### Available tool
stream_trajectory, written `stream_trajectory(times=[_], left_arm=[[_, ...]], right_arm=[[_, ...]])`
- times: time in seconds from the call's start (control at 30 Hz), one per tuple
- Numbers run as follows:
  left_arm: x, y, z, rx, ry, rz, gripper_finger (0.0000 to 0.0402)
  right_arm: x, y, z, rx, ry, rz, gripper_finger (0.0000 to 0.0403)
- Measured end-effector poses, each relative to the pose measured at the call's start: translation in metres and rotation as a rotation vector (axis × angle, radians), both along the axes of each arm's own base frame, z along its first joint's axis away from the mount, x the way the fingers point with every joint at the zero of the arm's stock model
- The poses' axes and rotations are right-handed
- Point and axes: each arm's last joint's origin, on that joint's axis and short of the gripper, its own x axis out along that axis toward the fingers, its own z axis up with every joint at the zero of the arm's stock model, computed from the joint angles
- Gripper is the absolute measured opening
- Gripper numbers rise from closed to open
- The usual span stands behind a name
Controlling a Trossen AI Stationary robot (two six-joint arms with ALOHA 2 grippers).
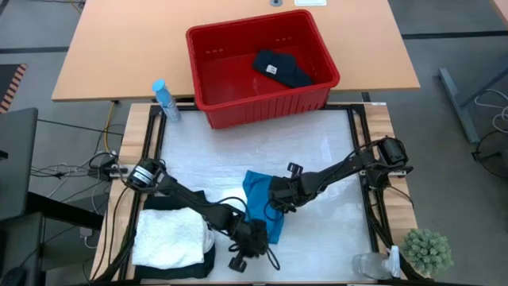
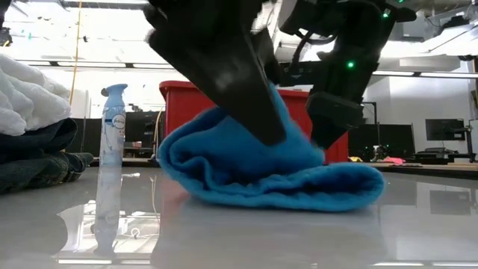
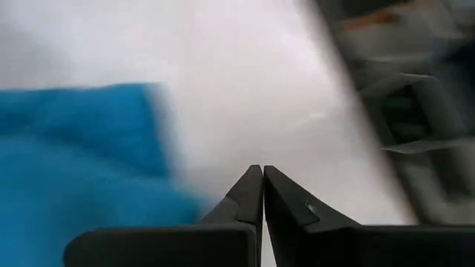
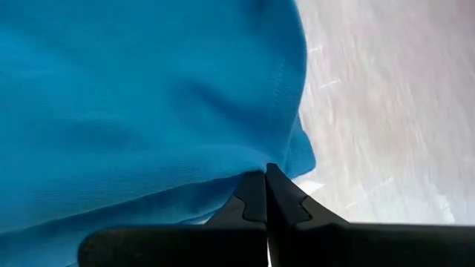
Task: Fold Laundry from Bin
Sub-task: Fold the blue shorts from the red bin
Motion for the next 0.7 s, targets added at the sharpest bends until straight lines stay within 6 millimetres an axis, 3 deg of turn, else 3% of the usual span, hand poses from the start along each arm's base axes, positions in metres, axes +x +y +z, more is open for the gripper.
stream_trajectory(times=[0.27, 0.43, 0.57, 0.7], left_arm=[[-0.01, 0.01, -0.009, 0.287, 0.055, 0.257, 0.0], [-0.026, 0.017, -0.017, 0.398, 0.21, 0.243, 0.0], [-0.044, 0.021, -0.021, 0.603, 0.324, 0.197, 0.0], [-0.052, 0.023, -0.018, 0.728, 0.33, 0.184, 0.0]], right_arm=[[-0.002, 0.006, 0.0, 0.0, 0.007, 0.016, 0.0014], [-0.004, 0.006, -0.001, -0.004, 0.026, 0.02, 0.0014], [-0.005, 0.01, -0.001, 0.012, 0.028, 0.033, 0.0015], [-0.006, 0.015, -0.001, 0.03, 0.017, 0.021, 0.0015]])
